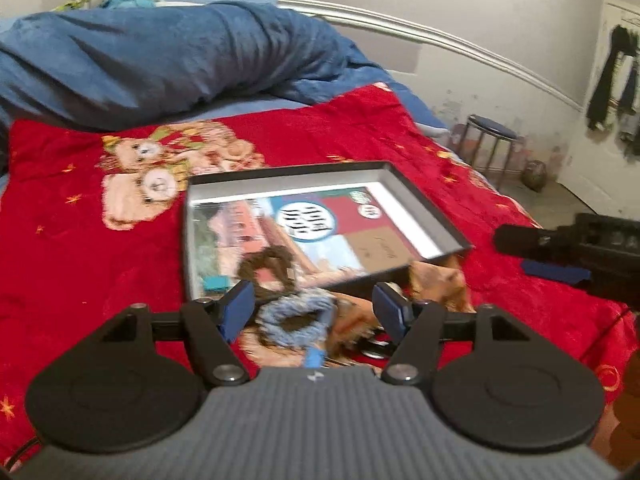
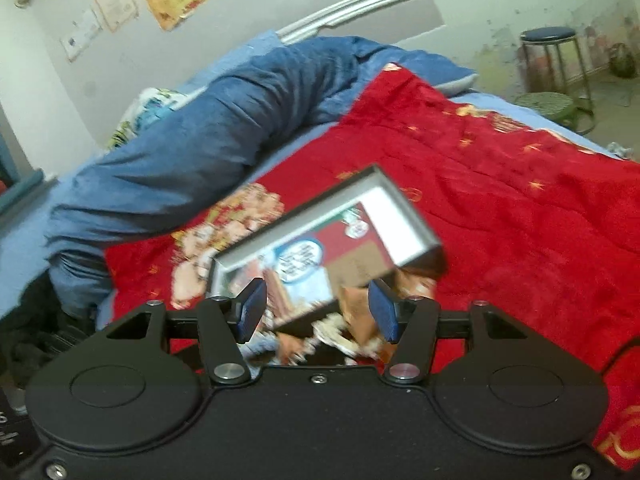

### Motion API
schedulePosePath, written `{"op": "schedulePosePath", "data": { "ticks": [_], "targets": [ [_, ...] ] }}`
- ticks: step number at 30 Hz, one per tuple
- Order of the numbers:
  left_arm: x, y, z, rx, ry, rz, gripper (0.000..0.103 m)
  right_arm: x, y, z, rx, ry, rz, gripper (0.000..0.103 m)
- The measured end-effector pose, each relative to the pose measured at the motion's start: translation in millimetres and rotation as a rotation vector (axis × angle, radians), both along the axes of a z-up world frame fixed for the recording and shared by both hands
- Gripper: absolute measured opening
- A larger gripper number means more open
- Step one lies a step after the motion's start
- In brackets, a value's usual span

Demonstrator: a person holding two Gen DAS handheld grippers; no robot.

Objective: Organize objects
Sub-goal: 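Move both tools back to the pile of items beside the box, then grasp a brown snack packet with left tool while right tool grasps another packet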

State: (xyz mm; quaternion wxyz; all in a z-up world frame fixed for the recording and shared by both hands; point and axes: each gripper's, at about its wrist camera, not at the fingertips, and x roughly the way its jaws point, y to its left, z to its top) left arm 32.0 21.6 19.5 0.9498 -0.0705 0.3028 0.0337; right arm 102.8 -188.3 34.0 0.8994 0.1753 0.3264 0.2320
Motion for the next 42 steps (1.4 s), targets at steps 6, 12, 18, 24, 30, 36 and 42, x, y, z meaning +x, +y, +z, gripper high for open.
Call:
{"op": "schedulePosePath", "data": {
  "ticks": [6,12,18,24,30,36,42],
  "targets": [
    [10,-22,-17,0.012,0.027,-0.063,0.077,12,-7,-28,0.015,0.129,-0.064,0.056],
    [24,-29,-37,0.025,0.052,-0.039,0.068,35,-11,-55,0.028,0.238,-0.136,0.056],
    [39,-25,-48,0.008,0.064,0.017,0.06,59,-7,-76,0.028,0.304,-0.172,0.056],
    [54,-23,-56,-0.04,0.096,0.01,0.057,71,1,-86,-0.003,0.321,-0.174,0.056],
    [60,-29,-62,-0.072,0.116,-0.042,0.064,74,8,-91,-0.036,0.327,-0.18,0.055],
    [73,-31,-67,-0.134,0.136,-0.059,0.052,75,13,-93,-0.063,0.318,-0.185,0.055],
    [73,-33,-70,-0.139,0.154,-0.073,0.042,73,20,-93,-0.105,0.3,-0.183,0.055]
  ]
}}
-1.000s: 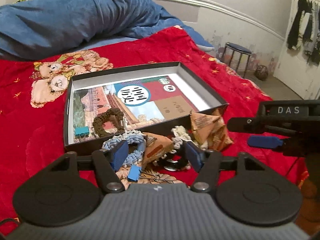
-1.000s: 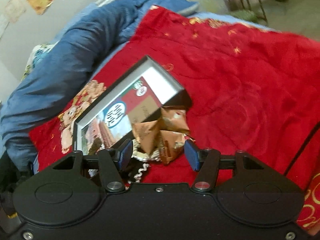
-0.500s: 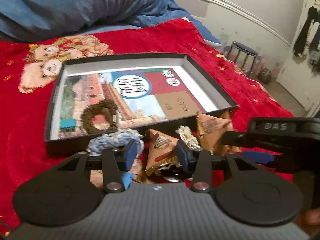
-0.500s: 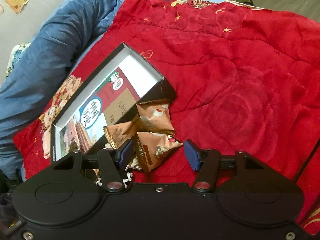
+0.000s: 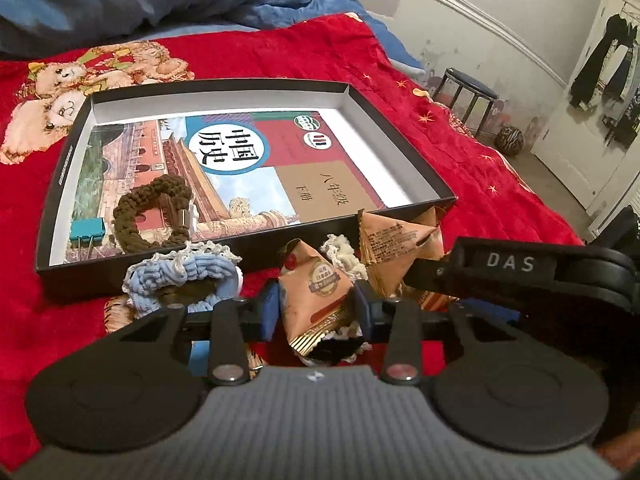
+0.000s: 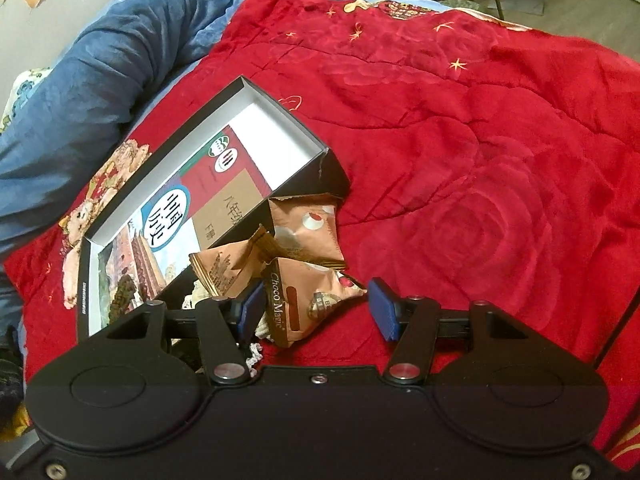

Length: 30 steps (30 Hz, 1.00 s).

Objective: Organize objects
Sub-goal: 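Grasp a brown snack packet with left tool while right tool grasps another packet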

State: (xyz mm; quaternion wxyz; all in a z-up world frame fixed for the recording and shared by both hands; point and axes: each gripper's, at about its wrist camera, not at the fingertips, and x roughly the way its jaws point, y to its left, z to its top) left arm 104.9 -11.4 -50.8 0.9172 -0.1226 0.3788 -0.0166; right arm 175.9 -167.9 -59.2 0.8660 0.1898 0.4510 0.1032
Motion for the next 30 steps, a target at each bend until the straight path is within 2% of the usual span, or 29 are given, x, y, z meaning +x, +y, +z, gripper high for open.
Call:
{"op": "schedulePosePath", "data": {
  "ticks": [3,6,9,11,13,17,21,30],
  "targets": [
    [-1,2,1,-0.01,0.003,0.011,0.041,0,2,-1,-0.012,0.001,0.005,0.055],
    [-3,3,2,-0.006,0.0,0.025,0.04,0,-5,-3,0.038,0.01,-0.017,0.055],
    [-5,0,5,0.016,-0.008,0.033,0.039,2,-13,-5,0.087,0.022,-0.037,0.055],
    [-7,-1,6,0.033,-0.014,0.036,0.038,2,-13,-5,0.087,0.026,-0.034,0.053],
    [-8,-1,7,0.044,-0.017,0.039,0.037,2,-13,-4,0.065,0.028,-0.035,0.047],
    [-10,-2,9,0.065,-0.022,0.047,0.036,0,-14,-4,0.076,0.024,-0.048,0.045],
    [-10,-3,14,0.122,-0.032,0.053,0.034,-2,-20,-2,0.106,0.017,-0.065,0.043],
    [-17,-4,21,0.164,-0.066,0.052,0.03,-13,-29,13,0.195,-0.069,-0.063,0.043]
  ]
}}
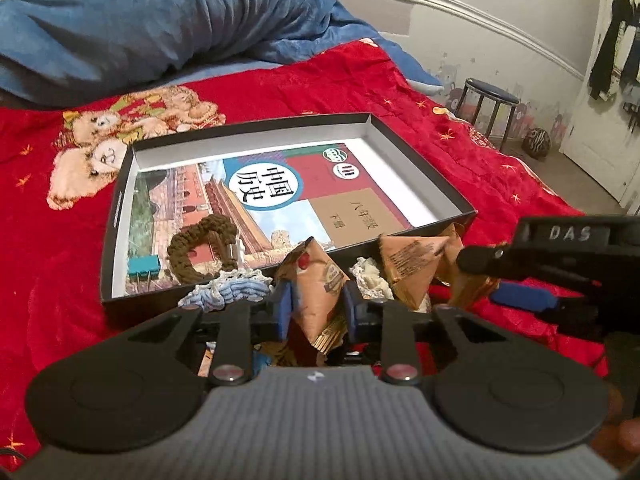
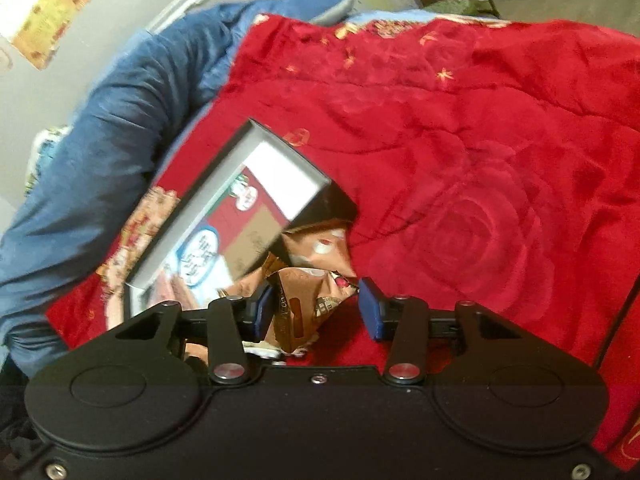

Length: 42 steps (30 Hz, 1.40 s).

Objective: Organize objects
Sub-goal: 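Grasp a brown snack packet with left tool while right tool grasps another packet, then lift the snack packet with left tool while right tool lifts its packet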

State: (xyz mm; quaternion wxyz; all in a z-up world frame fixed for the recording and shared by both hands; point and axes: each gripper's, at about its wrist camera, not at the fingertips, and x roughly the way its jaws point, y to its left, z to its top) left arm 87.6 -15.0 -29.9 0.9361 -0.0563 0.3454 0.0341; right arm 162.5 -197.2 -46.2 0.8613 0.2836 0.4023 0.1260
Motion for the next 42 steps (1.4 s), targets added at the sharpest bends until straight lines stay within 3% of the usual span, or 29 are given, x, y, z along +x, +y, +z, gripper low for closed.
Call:
{"op": "schedulePosePath", "data": {
  "ticks": [9,18,25,32,42],
  "targets": [
    [-16,-5,8,0.043,-0.056,-0.001,0.028,-17,-4,15,0.091,-0.097,0.012,0.043],
    [-53,0,32,0.049,-0.181,-0.005,0.029,-37,-11,30,0.173,-0.207,0.031,0.043],
    [-93,13,51,0.016,-0.266,0.002,0.029,-59,-7,54,0.136,-0.34,0.092,0.043],
    [-114,18,67,0.014,-0.344,-0.026,0.029,-80,21,74,-0.004,-0.385,0.187,0.043],
    [-120,39,100,-0.088,-0.465,-0.02,0.029,-97,39,128,0.0,-0.391,0.235,0.043]
  ]
}}
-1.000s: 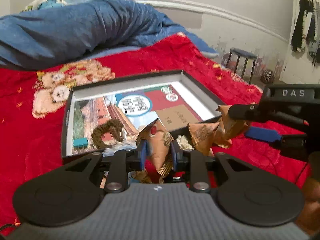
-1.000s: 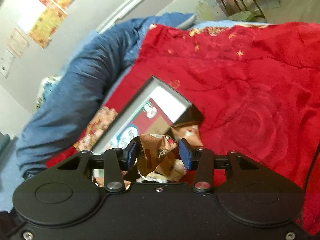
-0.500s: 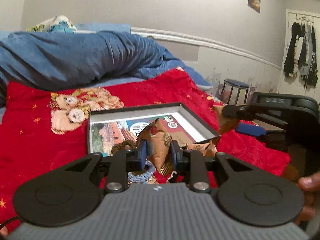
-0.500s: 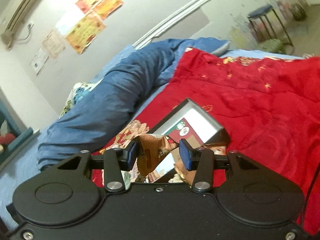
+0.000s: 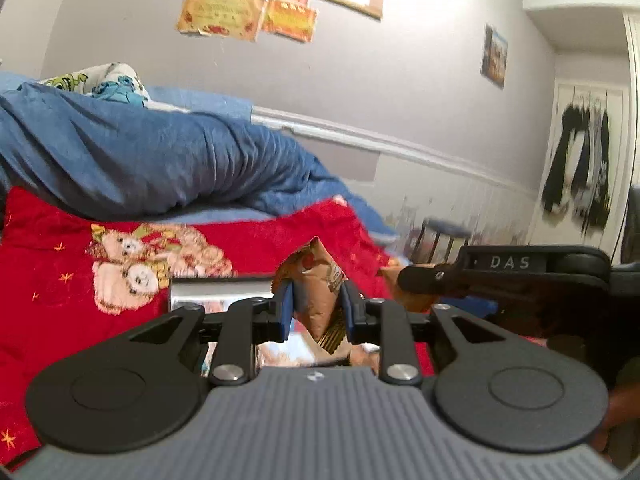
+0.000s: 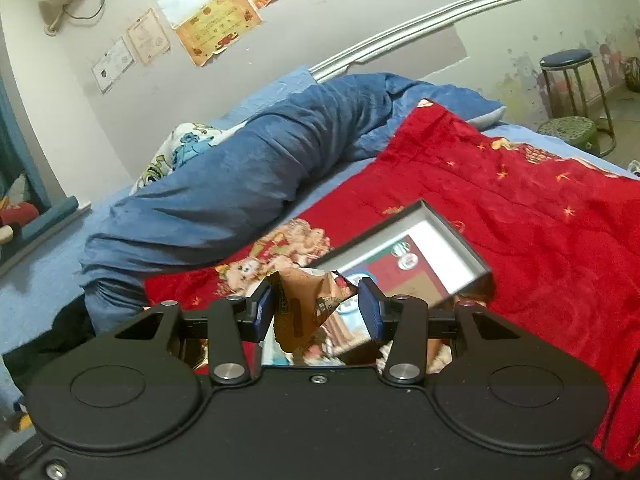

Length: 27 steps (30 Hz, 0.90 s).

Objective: Organize objects
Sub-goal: 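Lift the snack packet with left tool while right tool lifts its packet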

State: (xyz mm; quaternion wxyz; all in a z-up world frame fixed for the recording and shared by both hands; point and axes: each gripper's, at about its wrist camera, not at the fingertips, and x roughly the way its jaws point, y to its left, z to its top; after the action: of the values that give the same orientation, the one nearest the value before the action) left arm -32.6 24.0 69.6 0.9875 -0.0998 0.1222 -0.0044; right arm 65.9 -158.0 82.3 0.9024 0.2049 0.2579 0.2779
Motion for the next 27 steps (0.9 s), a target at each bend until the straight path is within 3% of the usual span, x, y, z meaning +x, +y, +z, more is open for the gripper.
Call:
{"op": "schedulePosePath", "data": {
  "ticks": [7,14,19,27],
  "targets": [
    [7,16,11,-0.004,-0.046,0.022,0.029,14,14,26,0.013,-0.022,0.016,0.043],
    [29,23,17,-0.024,-0.05,0.038,0.029,26,7,14,0.046,0.001,0.026,0.043],
    [35,35,19,-0.088,-0.049,0.052,0.029,42,-10,10,0.115,0.01,0.007,0.043],
    [51,41,25,-0.026,-0.061,0.081,0.029,56,-14,3,0.132,0.02,0.012,0.043]
  ]
}}
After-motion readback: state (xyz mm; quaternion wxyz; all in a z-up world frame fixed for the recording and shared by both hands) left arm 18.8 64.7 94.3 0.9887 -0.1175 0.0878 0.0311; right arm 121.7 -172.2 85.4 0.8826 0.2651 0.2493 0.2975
